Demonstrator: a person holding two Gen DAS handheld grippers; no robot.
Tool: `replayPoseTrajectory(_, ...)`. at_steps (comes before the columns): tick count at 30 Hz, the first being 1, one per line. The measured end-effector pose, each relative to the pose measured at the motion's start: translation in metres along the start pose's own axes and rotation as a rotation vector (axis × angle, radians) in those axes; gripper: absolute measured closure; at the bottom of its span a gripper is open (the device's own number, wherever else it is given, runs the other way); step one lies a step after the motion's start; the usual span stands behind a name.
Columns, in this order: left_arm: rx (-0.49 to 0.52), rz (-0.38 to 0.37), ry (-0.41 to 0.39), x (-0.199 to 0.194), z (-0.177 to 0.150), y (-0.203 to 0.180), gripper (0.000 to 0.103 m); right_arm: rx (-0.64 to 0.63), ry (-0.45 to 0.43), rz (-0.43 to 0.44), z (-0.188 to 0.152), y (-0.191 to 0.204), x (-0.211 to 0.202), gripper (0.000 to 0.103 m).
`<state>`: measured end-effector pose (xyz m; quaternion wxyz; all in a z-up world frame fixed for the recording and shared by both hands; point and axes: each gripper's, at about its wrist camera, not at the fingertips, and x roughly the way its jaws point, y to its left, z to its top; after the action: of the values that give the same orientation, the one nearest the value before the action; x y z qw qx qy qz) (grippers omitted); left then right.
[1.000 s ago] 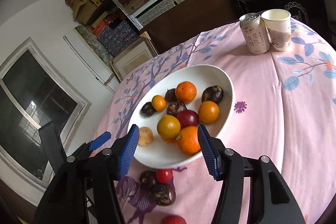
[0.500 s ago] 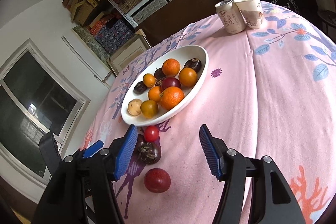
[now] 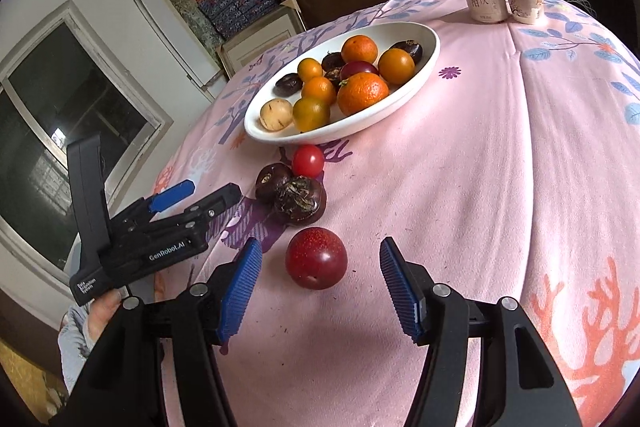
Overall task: Organize fruits
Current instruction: 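Grasp a dark brown fruit with the left gripper while the right gripper grasps a red plum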
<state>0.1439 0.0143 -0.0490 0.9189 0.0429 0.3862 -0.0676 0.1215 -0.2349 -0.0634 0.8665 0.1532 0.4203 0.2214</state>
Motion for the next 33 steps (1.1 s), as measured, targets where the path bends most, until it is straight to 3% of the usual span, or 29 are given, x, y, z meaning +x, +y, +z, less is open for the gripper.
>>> replayPoseTrajectory(3,0.008,0.003,0.002,0.000,0.000,-0.001,0.010,-0.056,0.018,-0.030,-0.005,0.010,0.007,0.041)
replayPoseTrajectory(7,0.030,0.001,0.003,0.001,-0.001,-0.006,0.010,-0.106,0.030,-0.069,-0.009,0.018,0.014,0.054)
replayPoseTrajectory(13,0.059,-0.011,0.009,0.002,-0.004,-0.014,0.010,-0.107,0.054,-0.061,-0.009,0.017,0.021,0.065)
replayPoseTrajectory(31,0.097,-0.035,0.077,0.035,0.013,-0.024,0.007,0.042,-0.023,-0.033,0.003,-0.012,0.000,0.066)
replayPoseTrajectory(33,0.114,0.019,0.077,0.031,0.007,-0.019,0.007,0.053,-0.028,-0.031,0.004,-0.014,0.000,0.066)
